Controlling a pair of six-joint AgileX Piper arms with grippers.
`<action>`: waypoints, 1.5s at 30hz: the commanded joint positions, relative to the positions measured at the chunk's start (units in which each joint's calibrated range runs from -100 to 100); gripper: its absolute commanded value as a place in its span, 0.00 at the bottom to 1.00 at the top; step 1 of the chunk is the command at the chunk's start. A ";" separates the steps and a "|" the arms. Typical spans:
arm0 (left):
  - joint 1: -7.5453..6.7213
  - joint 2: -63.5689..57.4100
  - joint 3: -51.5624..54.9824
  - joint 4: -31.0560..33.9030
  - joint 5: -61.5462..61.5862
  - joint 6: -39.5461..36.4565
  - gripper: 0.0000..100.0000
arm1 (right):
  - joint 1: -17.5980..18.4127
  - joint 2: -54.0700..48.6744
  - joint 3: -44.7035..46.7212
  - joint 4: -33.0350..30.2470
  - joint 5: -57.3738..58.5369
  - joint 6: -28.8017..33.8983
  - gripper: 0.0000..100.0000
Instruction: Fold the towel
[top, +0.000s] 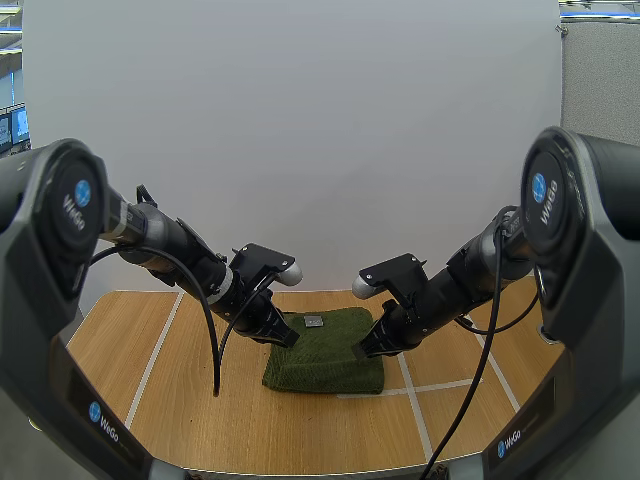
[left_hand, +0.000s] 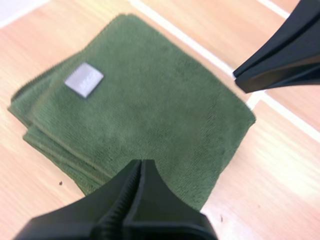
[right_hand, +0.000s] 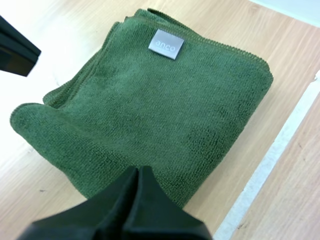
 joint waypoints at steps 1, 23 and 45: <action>0.02 -3.24 -2.92 0.04 0.24 -1.74 0.00 | 0.08 -2.29 -2.54 -0.58 1.26 1.41 0.00; 0.02 21.67 -23.17 0.15 -2.88 -5.44 0.00 | 0.08 21.49 -26.20 1.74 1.64 3.93 0.00; 0.02 34.14 -24.25 -0.38 -13.66 -3.53 0.00 | 1.39 33.83 -26.20 8.14 -7.26 -1.63 0.00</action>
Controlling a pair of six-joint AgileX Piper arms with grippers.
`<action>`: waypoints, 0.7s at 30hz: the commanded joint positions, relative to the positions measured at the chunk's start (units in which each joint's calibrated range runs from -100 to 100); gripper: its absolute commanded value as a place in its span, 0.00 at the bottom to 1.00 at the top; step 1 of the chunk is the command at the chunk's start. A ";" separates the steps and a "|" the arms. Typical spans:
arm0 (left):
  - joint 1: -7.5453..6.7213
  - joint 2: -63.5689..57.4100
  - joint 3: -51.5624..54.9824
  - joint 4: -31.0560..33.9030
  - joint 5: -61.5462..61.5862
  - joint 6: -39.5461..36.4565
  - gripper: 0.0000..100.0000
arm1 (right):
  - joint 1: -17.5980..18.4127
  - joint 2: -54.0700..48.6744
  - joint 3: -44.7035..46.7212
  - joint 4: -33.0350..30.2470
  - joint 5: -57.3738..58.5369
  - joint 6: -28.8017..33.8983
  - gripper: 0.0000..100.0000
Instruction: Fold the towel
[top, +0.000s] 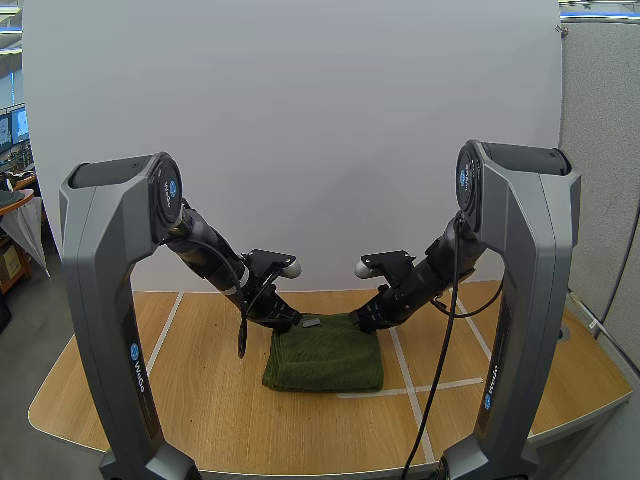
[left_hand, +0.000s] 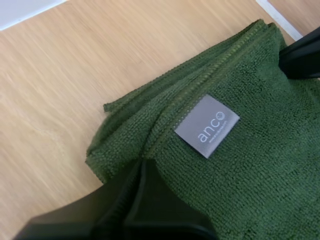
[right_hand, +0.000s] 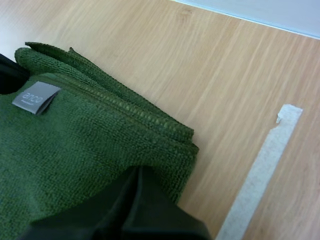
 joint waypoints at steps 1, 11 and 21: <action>0.02 3.35 -0.08 -0.06 -3.76 0.59 0.00 | 0.42 0.85 -0.29 0.03 -1.62 -0.79 0.00; 0.10 -8.87 -0.08 1.47 8.85 -2.19 0.00 | -0.98 -10.99 -0.29 -7.03 5.36 6.07 0.00; 0.10 -18.53 -0.08 9.84 24.99 -11.50 0.00 | -4.93 -20.10 -0.16 -13.73 24.36 11.57 0.00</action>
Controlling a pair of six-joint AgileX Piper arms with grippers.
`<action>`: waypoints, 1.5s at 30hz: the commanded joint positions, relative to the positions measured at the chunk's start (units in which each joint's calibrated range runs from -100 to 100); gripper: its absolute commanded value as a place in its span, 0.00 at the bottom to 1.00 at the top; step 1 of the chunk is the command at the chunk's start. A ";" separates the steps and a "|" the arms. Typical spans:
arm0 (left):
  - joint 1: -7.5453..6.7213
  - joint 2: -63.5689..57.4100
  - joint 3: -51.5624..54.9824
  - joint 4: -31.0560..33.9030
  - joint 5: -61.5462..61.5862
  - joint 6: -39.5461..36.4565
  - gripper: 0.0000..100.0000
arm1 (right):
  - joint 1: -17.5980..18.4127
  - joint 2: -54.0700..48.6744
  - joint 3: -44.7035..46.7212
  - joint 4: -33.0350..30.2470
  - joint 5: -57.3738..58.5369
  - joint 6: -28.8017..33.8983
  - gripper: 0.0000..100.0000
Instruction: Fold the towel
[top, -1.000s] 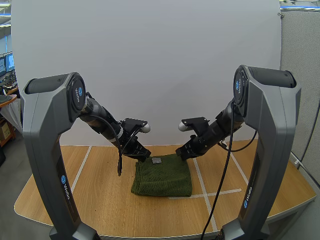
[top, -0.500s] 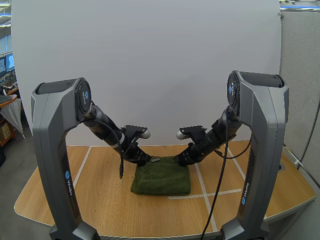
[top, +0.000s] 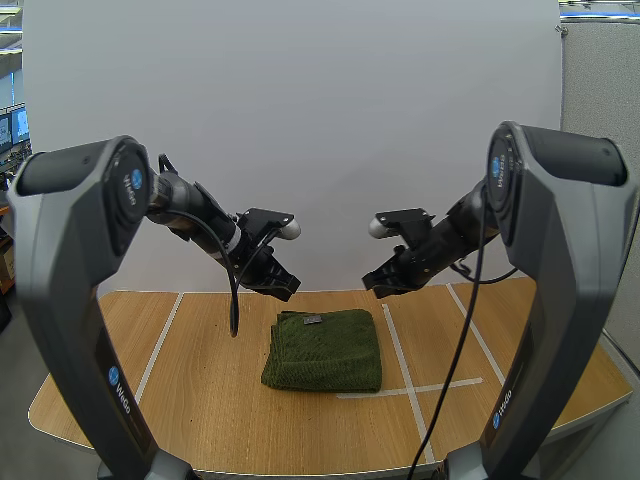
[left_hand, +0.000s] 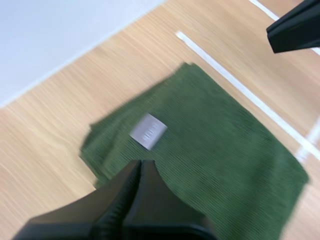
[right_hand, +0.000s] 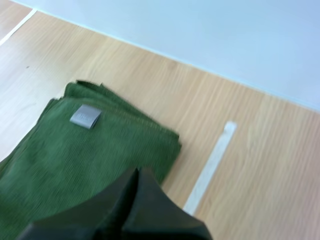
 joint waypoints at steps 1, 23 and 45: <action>0.10 -2.92 0.07 5.41 13.43 -8.11 0.03 | -2.02 -3.65 0.15 -4.16 16.01 2.66 0.00; 9.40 5.22 4.48 -0.97 21.82 -5.28 0.94 | -3.48 5.04 2.88 -8.06 8.76 2.28 0.00; 9.31 14.86 4.35 -10.31 23.73 0.43 1.00 | 0.73 12.59 2.73 -7.79 -3.91 2.46 0.00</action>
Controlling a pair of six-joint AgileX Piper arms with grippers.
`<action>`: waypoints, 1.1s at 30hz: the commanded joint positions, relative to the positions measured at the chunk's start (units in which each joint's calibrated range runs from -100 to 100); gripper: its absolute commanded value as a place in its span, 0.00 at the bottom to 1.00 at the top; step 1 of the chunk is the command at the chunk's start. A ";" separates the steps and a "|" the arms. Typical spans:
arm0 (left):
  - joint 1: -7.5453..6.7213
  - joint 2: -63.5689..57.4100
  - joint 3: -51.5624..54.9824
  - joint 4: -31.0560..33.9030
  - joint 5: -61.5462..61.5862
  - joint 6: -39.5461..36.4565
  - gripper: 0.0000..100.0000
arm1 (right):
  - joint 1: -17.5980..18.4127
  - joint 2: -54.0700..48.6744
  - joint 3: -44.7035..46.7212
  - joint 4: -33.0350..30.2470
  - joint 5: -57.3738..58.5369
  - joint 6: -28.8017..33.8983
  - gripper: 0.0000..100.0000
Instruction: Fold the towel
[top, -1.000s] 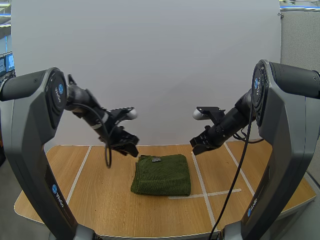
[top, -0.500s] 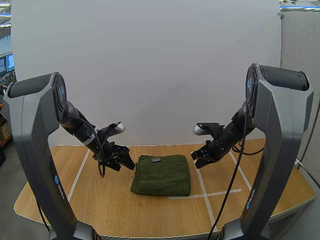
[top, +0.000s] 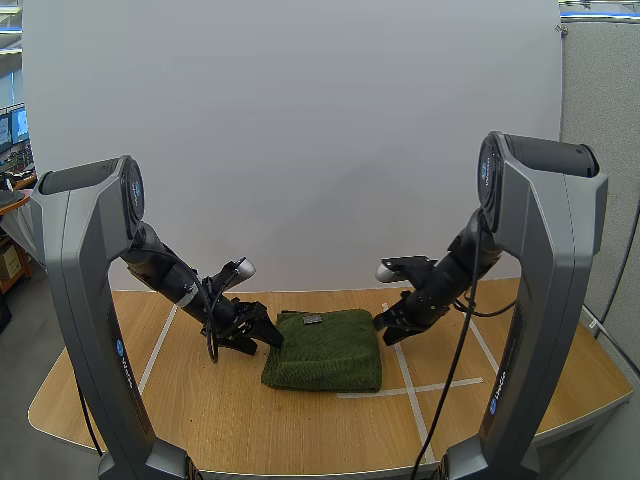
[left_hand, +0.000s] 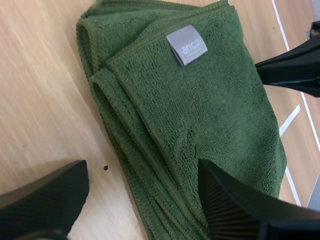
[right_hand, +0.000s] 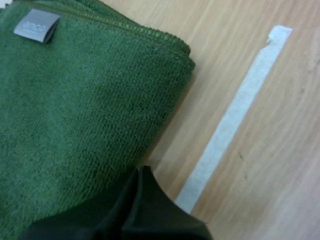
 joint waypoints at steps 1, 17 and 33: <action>-0.04 0.17 0.00 -1.58 0.99 0.90 1.00 | 1.15 2.77 0.12 -0.38 -3.65 -0.17 0.00; -2.36 0.17 0.00 -2.02 -6.48 1.34 1.00 | 1.66 4.18 0.12 -0.18 -2.10 -0.17 0.00; -8.09 4.89 0.00 -4.80 -6.08 0.91 1.00 | 2.06 4.18 0.12 -0.63 -1.20 -0.10 0.00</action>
